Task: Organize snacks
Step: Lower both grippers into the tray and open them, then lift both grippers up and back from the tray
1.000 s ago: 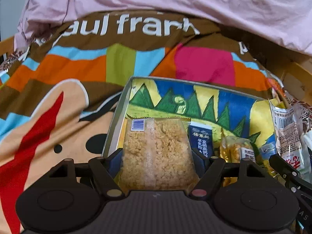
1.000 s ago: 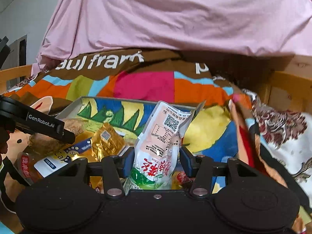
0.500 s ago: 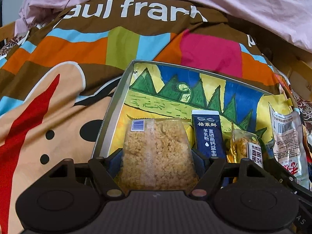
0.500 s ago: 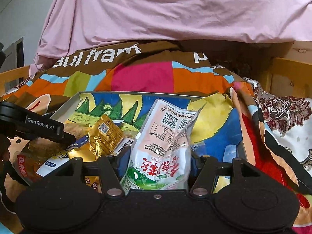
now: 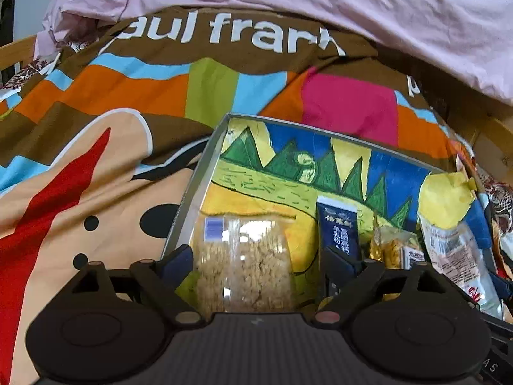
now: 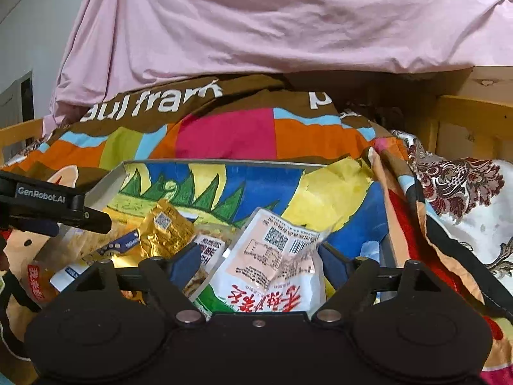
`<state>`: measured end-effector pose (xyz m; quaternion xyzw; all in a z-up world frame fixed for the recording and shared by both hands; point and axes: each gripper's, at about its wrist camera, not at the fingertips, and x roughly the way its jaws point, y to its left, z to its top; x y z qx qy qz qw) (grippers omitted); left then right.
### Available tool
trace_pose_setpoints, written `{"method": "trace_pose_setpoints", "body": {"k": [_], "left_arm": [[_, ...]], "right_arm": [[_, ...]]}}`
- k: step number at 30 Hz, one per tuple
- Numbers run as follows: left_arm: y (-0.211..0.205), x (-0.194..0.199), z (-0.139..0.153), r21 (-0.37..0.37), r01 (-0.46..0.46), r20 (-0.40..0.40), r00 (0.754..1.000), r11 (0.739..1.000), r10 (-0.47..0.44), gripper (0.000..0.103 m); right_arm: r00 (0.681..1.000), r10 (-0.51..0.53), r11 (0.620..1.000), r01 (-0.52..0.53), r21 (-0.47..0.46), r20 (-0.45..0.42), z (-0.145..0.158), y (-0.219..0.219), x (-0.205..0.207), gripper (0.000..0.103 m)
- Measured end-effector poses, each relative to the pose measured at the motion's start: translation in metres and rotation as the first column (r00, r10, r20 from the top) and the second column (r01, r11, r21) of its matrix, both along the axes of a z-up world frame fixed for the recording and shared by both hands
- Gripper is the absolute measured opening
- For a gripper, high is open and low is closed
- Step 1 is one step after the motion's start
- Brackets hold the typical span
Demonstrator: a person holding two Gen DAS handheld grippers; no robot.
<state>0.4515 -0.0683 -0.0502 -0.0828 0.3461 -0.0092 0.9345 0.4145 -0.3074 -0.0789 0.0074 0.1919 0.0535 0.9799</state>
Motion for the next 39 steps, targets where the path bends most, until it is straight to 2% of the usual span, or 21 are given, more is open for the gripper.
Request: {"method": "trace_pose_setpoints", "body": {"k": [8,18,33,39], "left_arm": [[0.001,-0.016,0.013,-0.020,0.005,0.078,0.997,1.000,-0.003,0.100],[0.005,-0.043,0.035,-0.061,-0.018,0.143,0.989,0.998,0.026,0.102],[0.019,-0.116,0.069,-0.108,-0.063,0.203,0.976,0.992,0.084,0.102],[0.027,-0.156,0.070,-0.132,-0.055,0.191,0.978,0.990,0.080,0.103]], "right_arm": [[0.997,-0.017,0.999,0.015,0.041,0.069,0.021,-0.003,-0.014,0.090],[0.989,-0.025,0.997,0.014,0.080,0.143,0.061,-0.006,-0.043,0.102],[0.990,-0.012,0.997,0.000,0.078,0.143,0.107,0.002,-0.112,0.102],[0.985,0.009,0.997,-0.022,0.075,0.172,0.126,0.009,-0.141,0.102]]}}
